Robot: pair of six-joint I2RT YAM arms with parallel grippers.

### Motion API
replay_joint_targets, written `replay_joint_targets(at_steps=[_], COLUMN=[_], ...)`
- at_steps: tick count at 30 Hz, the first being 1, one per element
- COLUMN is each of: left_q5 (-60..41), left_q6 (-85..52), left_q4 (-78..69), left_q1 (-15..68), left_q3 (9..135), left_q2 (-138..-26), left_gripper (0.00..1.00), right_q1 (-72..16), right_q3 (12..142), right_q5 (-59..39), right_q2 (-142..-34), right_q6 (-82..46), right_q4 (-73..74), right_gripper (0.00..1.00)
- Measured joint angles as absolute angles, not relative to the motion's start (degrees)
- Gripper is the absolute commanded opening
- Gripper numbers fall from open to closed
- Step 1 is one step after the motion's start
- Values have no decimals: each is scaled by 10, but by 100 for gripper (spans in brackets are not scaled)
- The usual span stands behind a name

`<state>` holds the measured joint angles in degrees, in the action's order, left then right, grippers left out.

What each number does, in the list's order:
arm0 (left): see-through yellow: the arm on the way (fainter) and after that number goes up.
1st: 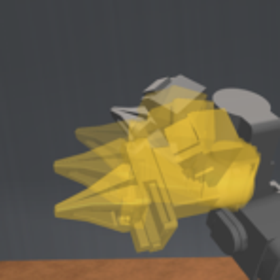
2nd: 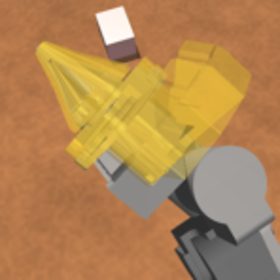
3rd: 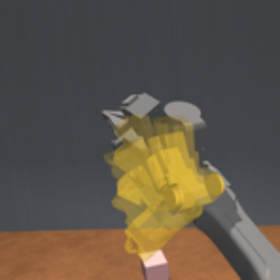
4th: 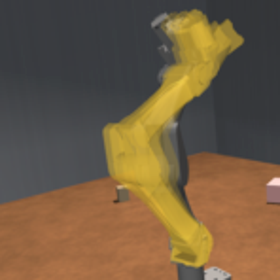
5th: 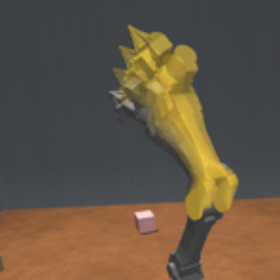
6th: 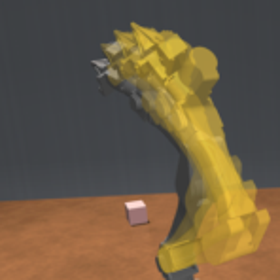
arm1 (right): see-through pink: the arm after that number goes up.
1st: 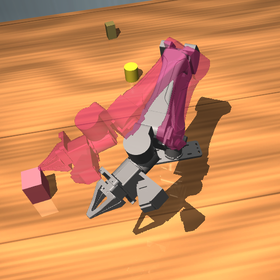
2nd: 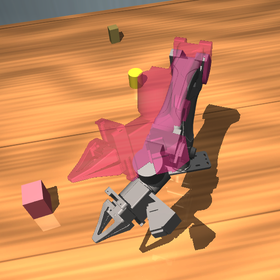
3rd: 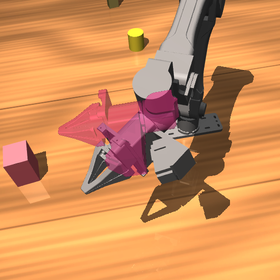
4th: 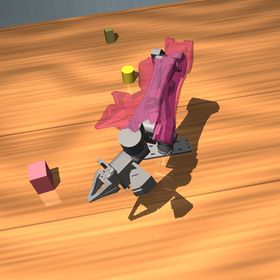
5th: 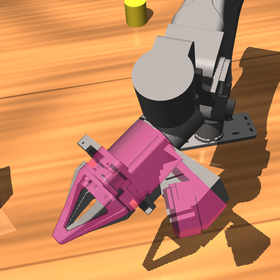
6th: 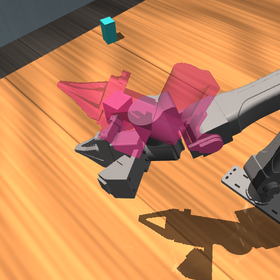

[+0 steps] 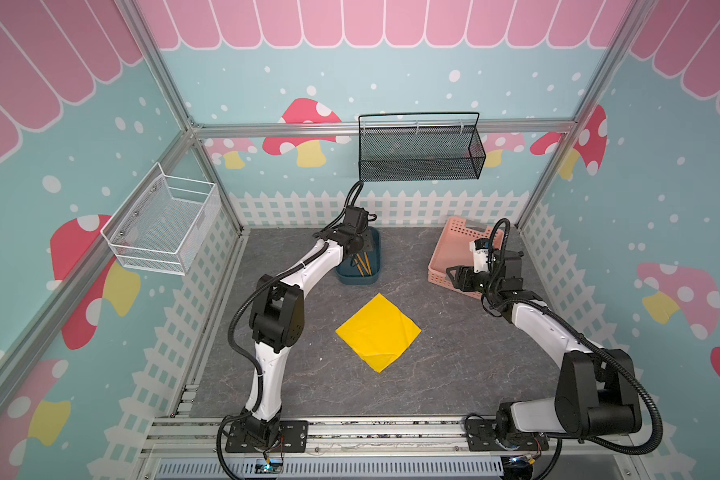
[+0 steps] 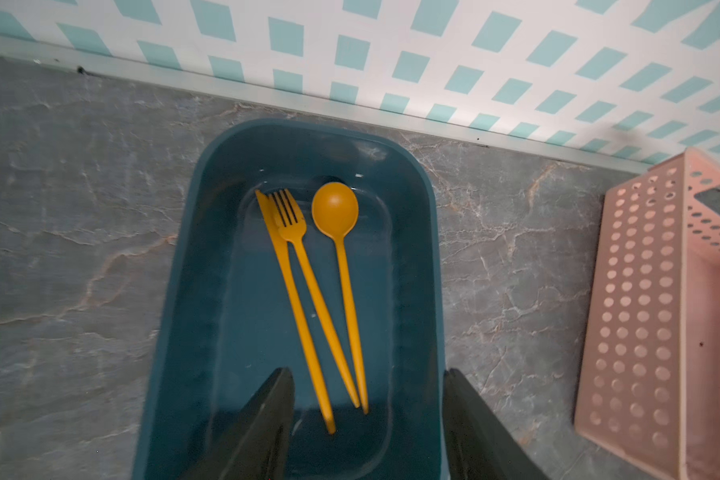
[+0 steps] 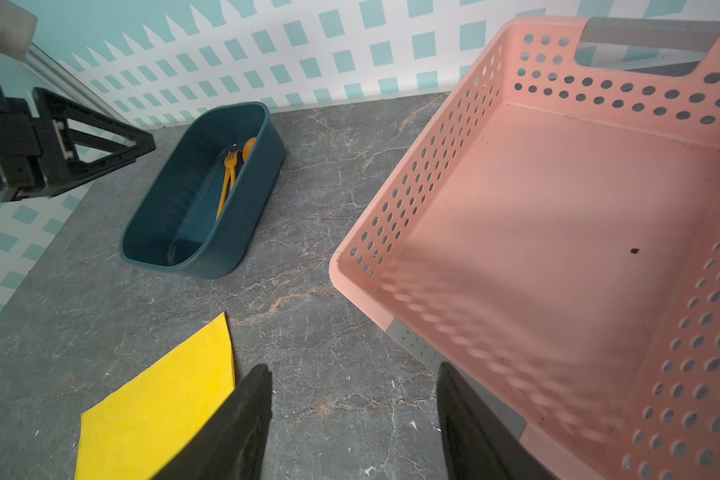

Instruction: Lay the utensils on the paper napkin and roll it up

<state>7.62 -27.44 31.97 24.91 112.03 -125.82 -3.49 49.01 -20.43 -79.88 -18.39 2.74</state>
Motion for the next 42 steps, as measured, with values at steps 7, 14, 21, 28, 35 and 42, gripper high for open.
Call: replay_joint_targets(at_steps=[7, 14, 21, 28, 35, 42], left_q5=[82, 88, 108, 125, 126, 127], left_q6=[-317, -346, -359, -360, -360, -357], left_q4=[382, 422, 447, 460, 464, 467], left_q1=[259, 258, 257, 254, 252, 252], left_q3=[1218, 1299, 1351, 1373, 1404, 1398], left_q2=[-1348, -1411, -1454, -1487, -1515, -1515], left_gripper=[47, 38, 31, 28, 26, 26], right_q1=[-35, -35, -35, -35, -35, -35], right_q3=[495, 496, 496, 496, 496, 496], right_q5=[-204, -205, -206, -207, -208, -211], right_q2=[-799, -799, -799, -799, -808, -809], right_q6=[-180, -176, -174, -174, -174, -174], right_q4=[21, 17, 16, 16, 15, 15], right_gripper=[64, 64, 64, 64, 64, 64])
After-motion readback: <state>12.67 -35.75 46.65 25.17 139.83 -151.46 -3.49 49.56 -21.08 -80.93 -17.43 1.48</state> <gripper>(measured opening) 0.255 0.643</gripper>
